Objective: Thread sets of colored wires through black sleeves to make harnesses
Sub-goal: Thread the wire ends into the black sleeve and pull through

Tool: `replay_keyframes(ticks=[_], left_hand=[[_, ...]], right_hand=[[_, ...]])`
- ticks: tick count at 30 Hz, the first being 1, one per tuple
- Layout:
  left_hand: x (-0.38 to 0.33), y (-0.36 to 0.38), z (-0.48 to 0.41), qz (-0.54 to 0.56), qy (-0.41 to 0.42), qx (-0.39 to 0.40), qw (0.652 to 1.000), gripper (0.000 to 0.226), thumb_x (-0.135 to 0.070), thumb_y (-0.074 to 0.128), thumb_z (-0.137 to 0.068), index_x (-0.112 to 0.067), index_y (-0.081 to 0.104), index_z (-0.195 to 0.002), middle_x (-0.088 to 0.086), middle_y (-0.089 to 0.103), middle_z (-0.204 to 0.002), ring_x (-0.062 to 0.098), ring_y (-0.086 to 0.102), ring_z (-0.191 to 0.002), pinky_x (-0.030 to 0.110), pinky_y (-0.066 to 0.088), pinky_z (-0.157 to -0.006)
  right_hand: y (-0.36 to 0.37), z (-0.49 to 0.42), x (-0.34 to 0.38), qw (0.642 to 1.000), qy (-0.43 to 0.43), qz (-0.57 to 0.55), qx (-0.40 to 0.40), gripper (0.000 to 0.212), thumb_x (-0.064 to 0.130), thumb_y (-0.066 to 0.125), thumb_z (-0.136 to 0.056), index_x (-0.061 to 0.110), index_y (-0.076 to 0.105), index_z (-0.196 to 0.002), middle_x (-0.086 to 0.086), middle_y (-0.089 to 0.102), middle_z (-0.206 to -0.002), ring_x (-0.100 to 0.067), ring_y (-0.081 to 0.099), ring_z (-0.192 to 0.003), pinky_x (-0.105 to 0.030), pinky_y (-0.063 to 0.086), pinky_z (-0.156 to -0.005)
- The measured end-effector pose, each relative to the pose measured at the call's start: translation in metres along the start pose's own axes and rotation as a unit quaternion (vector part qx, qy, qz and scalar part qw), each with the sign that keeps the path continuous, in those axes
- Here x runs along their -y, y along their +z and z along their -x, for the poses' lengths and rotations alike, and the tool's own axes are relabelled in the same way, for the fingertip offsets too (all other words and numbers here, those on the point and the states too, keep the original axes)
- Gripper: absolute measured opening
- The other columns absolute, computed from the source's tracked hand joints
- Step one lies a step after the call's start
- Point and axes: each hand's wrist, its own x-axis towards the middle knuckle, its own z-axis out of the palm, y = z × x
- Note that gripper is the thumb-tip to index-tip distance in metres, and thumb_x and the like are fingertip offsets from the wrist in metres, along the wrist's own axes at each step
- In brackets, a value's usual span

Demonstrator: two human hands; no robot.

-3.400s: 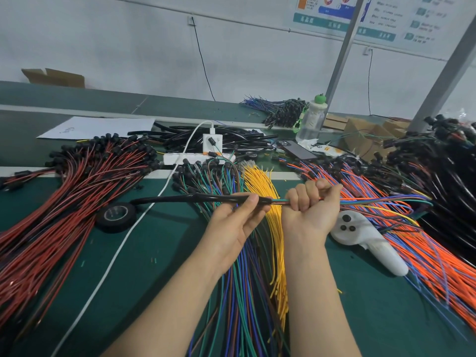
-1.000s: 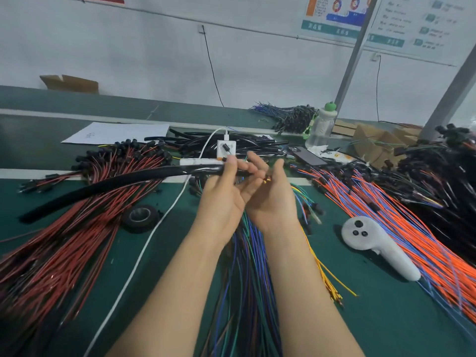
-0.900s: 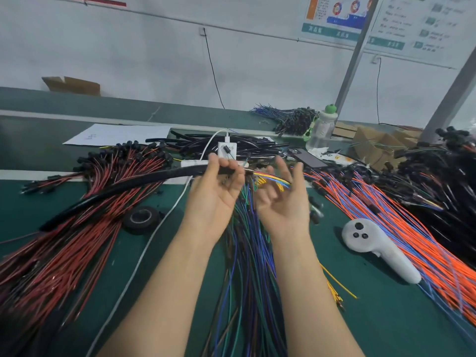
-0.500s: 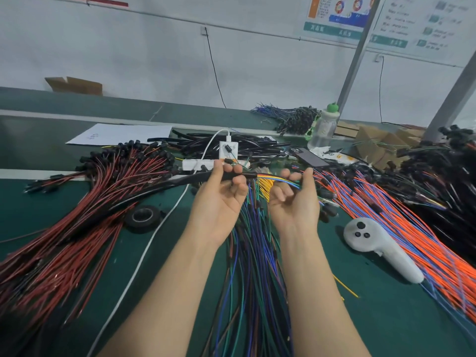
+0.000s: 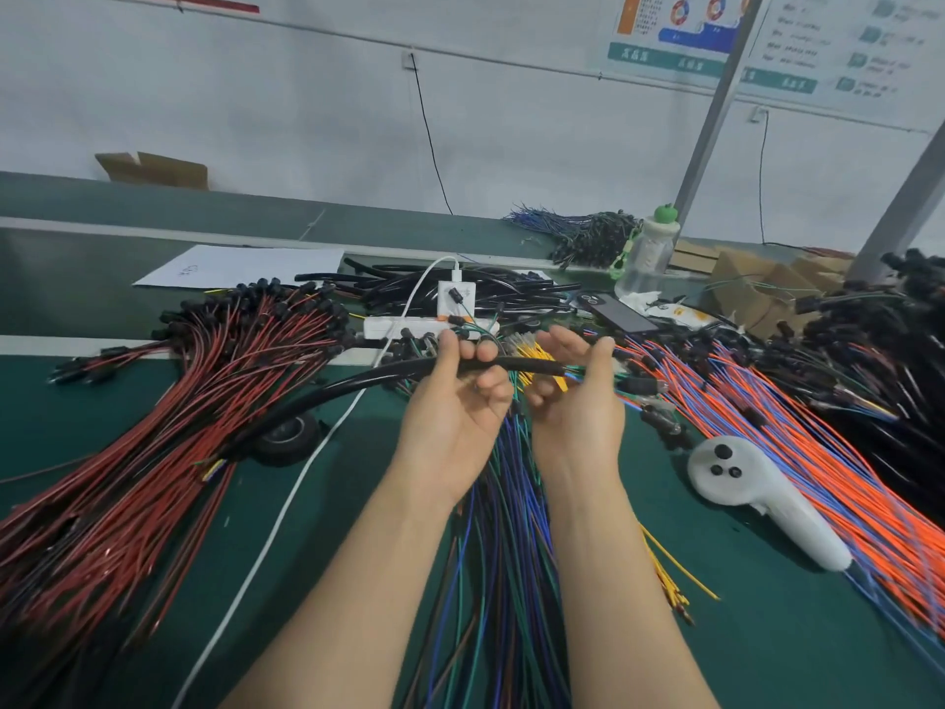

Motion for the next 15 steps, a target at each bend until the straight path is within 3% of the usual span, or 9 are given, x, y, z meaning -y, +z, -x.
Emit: replay_keyframes(ticks=[2,4,8,10,12,15], left_hand=[[0.005,0.004,-0.001,-0.007,-0.001,-0.001,1.000,0.033,-0.033,0.039,-0.099,-0.013,0.047,-0.074,-0.001,0.051,-0.065,0.007,0.040,-0.045,0.016,0.039,-0.045],[0.006,0.005,-0.001,-0.009,-0.005,0.002,1.000,0.034,-0.033,0.039,-0.100,-0.013,0.047,-0.074,0.000,0.050,-0.065,0.007,0.040,-0.045,0.017,0.039,-0.045],[0.000,0.005,-0.003,-0.001,-0.004,0.021,1.000,0.033,-0.033,0.040,-0.099,-0.013,0.047,-0.074,0.000,0.052,-0.065,0.007,0.041,-0.046,0.017,0.040,-0.045],[0.001,0.005,-0.002,-0.002,-0.004,0.024,1.000,0.033,-0.034,0.040,-0.099,-0.014,0.047,-0.074,-0.001,0.052,-0.065,0.007,0.040,-0.046,0.016,0.039,-0.045],[0.003,0.004,-0.001,0.000,-0.006,0.026,1.000,0.034,-0.036,0.040,-0.098,-0.014,0.046,-0.073,-0.002,0.051,-0.065,0.006,0.040,-0.046,0.016,0.038,-0.045],[0.001,0.003,0.000,-0.002,-0.004,0.024,1.000,0.038,-0.041,0.040,-0.097,-0.015,0.048,-0.069,-0.002,0.050,-0.065,0.006,0.038,-0.044,0.016,0.036,-0.044]], right_hand=[[-0.003,0.000,-0.004,0.999,0.011,0.039,0.022,0.050,0.041,0.029,-0.104,0.015,0.068,-0.087,0.000,0.072,-0.093,-0.012,0.052,-0.063,-0.023,0.039,-0.057],[-0.007,-0.001,-0.003,0.997,0.038,0.036,0.056,0.050,0.043,0.027,-0.103,0.015,0.067,-0.094,0.000,0.071,-0.094,-0.016,0.054,-0.074,-0.027,0.038,-0.065],[-0.010,-0.003,0.006,0.993,0.076,-0.080,0.034,0.033,0.050,0.042,-0.097,0.021,0.060,-0.096,0.005,0.058,-0.079,-0.007,0.033,-0.051,-0.020,0.025,-0.049],[-0.010,-0.003,0.007,0.984,0.083,-0.156,0.001,0.029,0.048,0.051,-0.093,0.021,0.056,-0.086,0.005,0.058,-0.077,-0.007,0.036,-0.050,-0.019,0.026,-0.047],[-0.010,-0.005,0.008,0.977,0.085,-0.194,-0.017,0.033,0.050,0.054,-0.091,0.020,0.057,-0.080,0.004,0.066,-0.083,-0.010,0.050,-0.061,-0.021,0.037,-0.057],[-0.011,-0.009,0.010,0.964,0.085,-0.251,-0.012,0.042,0.058,0.053,-0.086,0.017,0.061,-0.087,-0.001,0.072,-0.093,-0.017,0.060,-0.079,-0.031,0.044,-0.091]])
